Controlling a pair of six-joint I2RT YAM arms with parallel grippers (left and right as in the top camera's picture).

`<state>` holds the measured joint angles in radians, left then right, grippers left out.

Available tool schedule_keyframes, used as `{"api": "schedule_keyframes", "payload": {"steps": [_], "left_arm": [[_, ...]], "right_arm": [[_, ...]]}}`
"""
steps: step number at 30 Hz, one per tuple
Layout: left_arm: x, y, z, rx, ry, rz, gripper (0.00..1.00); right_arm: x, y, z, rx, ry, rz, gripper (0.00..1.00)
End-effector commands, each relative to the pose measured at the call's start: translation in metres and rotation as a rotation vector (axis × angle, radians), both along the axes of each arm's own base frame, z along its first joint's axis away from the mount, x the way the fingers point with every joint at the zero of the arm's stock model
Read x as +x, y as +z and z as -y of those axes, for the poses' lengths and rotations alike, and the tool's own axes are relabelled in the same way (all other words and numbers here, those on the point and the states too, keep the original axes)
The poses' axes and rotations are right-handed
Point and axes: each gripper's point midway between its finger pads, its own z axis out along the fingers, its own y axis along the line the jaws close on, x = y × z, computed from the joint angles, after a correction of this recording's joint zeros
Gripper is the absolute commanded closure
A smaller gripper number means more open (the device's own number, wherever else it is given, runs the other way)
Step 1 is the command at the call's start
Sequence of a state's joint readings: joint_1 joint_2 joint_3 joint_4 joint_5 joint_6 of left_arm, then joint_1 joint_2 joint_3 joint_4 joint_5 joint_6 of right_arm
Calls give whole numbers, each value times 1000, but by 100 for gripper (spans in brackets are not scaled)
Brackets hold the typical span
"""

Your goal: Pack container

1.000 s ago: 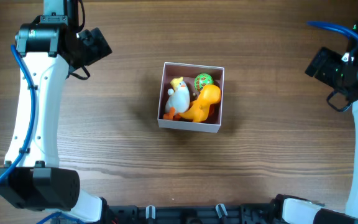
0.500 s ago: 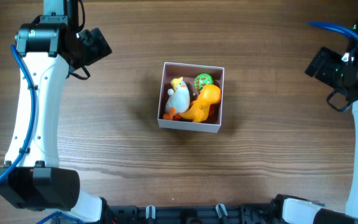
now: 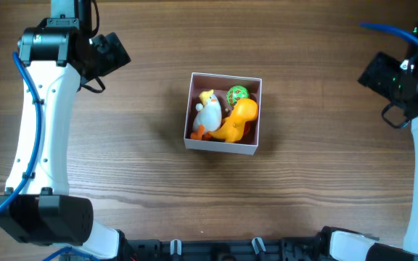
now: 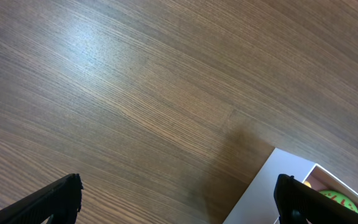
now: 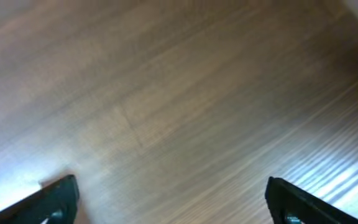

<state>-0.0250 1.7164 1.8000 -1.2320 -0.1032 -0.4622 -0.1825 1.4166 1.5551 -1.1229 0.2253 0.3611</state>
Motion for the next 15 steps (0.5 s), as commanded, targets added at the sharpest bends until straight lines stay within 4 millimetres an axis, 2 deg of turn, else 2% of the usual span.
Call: {"api": "schedule_keyframes", "payload": {"steps": [1,2,4,5,6,7,8,9,10,12,13,15], "left_arm": [[-1,0,1,-21,10,0,0],[-1,0,1,-21,10,0,0],[-1,0,1,-21,10,0,0],[-1,0,1,-21,10,0,0],[-1,0,1,-20,10,0,0],[-1,0,1,-21,10,0,0],[-1,0,1,-21,10,0,0],[-1,0,1,-21,10,0,0],[-1,0,1,-21,10,0,0],[-1,0,1,-20,10,0,0],[-1,0,1,-21,10,0,0],[-1,0,1,-20,10,0,0]], "right_arm": [[12,11,-17,107,16,108,0],[14,23,-25,135,48,158,0],[13,69,-52,170,154,338,0],[7,109,-69,147,218,478,0],[-1,139,-80,113,258,586,0],[-12,169,-91,71,307,691,0],[-21,186,-98,37,343,751,0],[-43,217,-112,-25,430,873,0],[-61,233,-120,-59,480,950,0],[-92,237,-124,-95,522,1044,0],[-100,230,-123,-112,528,1058,0],[-110,203,-122,-147,540,1069,0]]}}
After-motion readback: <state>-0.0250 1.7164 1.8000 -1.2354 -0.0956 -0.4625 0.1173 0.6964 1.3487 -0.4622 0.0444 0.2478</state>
